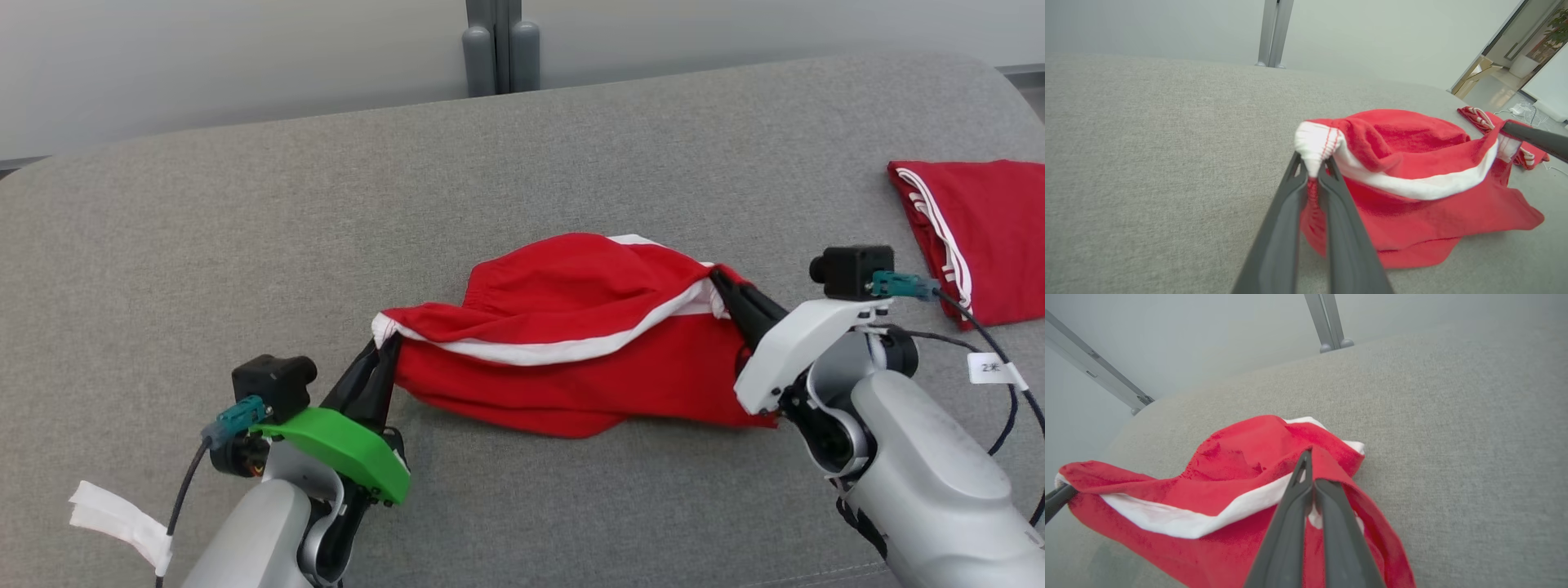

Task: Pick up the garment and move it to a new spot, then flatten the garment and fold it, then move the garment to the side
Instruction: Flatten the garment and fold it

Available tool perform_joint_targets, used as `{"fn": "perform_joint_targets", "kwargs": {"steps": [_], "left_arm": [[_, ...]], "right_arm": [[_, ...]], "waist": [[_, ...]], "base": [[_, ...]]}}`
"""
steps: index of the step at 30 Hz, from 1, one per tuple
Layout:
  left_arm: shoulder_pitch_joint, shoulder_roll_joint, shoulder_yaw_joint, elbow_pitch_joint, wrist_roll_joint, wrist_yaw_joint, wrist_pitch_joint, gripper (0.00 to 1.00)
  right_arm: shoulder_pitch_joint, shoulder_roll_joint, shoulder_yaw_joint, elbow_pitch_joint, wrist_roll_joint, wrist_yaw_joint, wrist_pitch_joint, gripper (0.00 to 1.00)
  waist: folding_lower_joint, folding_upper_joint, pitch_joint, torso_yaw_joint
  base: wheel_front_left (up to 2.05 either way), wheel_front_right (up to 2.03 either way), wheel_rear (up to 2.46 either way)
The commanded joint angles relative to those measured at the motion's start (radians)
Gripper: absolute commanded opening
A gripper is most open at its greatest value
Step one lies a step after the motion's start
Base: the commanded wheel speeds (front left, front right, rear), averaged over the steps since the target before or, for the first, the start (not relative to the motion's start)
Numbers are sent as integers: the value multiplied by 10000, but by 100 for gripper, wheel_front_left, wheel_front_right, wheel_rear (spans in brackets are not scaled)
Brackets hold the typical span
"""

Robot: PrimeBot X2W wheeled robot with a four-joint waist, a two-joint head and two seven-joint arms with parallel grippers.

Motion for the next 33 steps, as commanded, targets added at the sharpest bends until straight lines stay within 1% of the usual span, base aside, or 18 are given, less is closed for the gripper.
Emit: {"fn": "perform_joint_targets", "kwargs": {"steps": [1, 4, 7, 10, 12, 13, 16, 17, 18, 20, 22, 23, 25, 27, 29, 31, 33], "left_arm": [[54, 94, 1, -431, -299, -22, -57, 0], [15, 138, 100, -1649, -1016, -22, 18, 0], [-159, 51, 344, -2846, -1784, -22, 252, 0], [-638, -101, 601, -3777, -2613, -12, 901, 0], [-1182, -87, 734, -4022, -2971, 55, 1402, 0], [-1602, -27, 813, -3975, -3084, 103, 1670, 0], [-2820, -53, 1168, -3444, -3459, 287, 2175, 0], [-4525, 247, 1364, -2489, -3090, 356, 2425, 0], [-5042, 450, 1275, -2230, -2703, 327, 2381, 0], [-6019, 469, 1234, -1637, -2432, 232, 2147, 0], [-6943, 417, 1362, -1169, -2245, 173, 1732, 0], [-8107, 266, 1798, -770, -2441, 76, 777, 0], [-8602, 159, 2158, -689, -2699, 37, 14, 0], [-8872, 135, 2403, -672, -2847, -5, -490, 0], [-8957, 153, 2591, -772, -3005, -10, -738, 0], [-8593, 258, 2330, -912, -3070, -20, -840, 0], [-8014, 334, 2013, -823, -3191, -16, -865, 0]], "right_arm": [[-67, -172, -142, -403, 15, -10, -192, 0], [-32, -379, -610, -1496, 98, -7, -445, 0], [-50, -551, -1186, -2653, 34, -7, -437, 0], [-356, -549, -1727, -3723, -40, -7, -90, 0], [-750, -651, -1885, -3984, -264, -7, 315, 0], [-1102, -582, -1926, -3972, -266, -7, 515, 0], [-2459, -447, -1771, -3538, -520, -7, 777, 0], [-4225, -192, -1343, -2510, -965, -7, 586, 0], [-4731, -154, -1240, -2170, -1109, -7, 419, 0], [-5888, -80, -955, -1410, -1556, -7, -118, 0], [-6985, -3, -818, -717, -2008, -7, -891, 0], [-8364, 161, -1000, 119, -2556, -7, -2339, 0], [-8994, 219, -1214, 460, -2895, -8, -2933, 0], [-9346, 292, -1480, 560, -3097, -11, -3176, 0], [-9463, 284, -1645, 477, -3259, -14, -3249, 0], [-9177, 308, -1521, 285, -3189, -14, -3246, 0], [-8596, 278, -1058, 293, -3016, -14, -3249, 0]], "waist": [[0, 0, -88, 44], [0, 0, -165, 77], [0, 0, -131, 86], [0, 0, 120, 43], [0, 0, 405, -41], [0, 0, 610, -109], [0, 0, 1276, -408], [0, 0, 2105, -785], [0, 0, 2315, -856], [0, 0, 2738, -1001], [0, 0, 3048, -1140], [0, 0, 3377, -1281], [0, 0, 3501, -1336], [0, 0, 3539, -1355], [0, 0, 3577, -1381], [0, 0, 3599, -1397], [0, 0, 3596, -1412]], "base": [[0, 0, 0], [0, 0, 0], [0, 0, 0], [0, 0, 0], [0, 0, 0], [0, 0, 0], [0, 0, 0], [0, 0, 0], [0, 0, 0], [0, 0, 0], [0, 0, 0], [0, 0, 0], [0, 0, 0], [0, 0, 0], [0, 0, 0], [0, 0, 0], [0, 0, 0]]}}
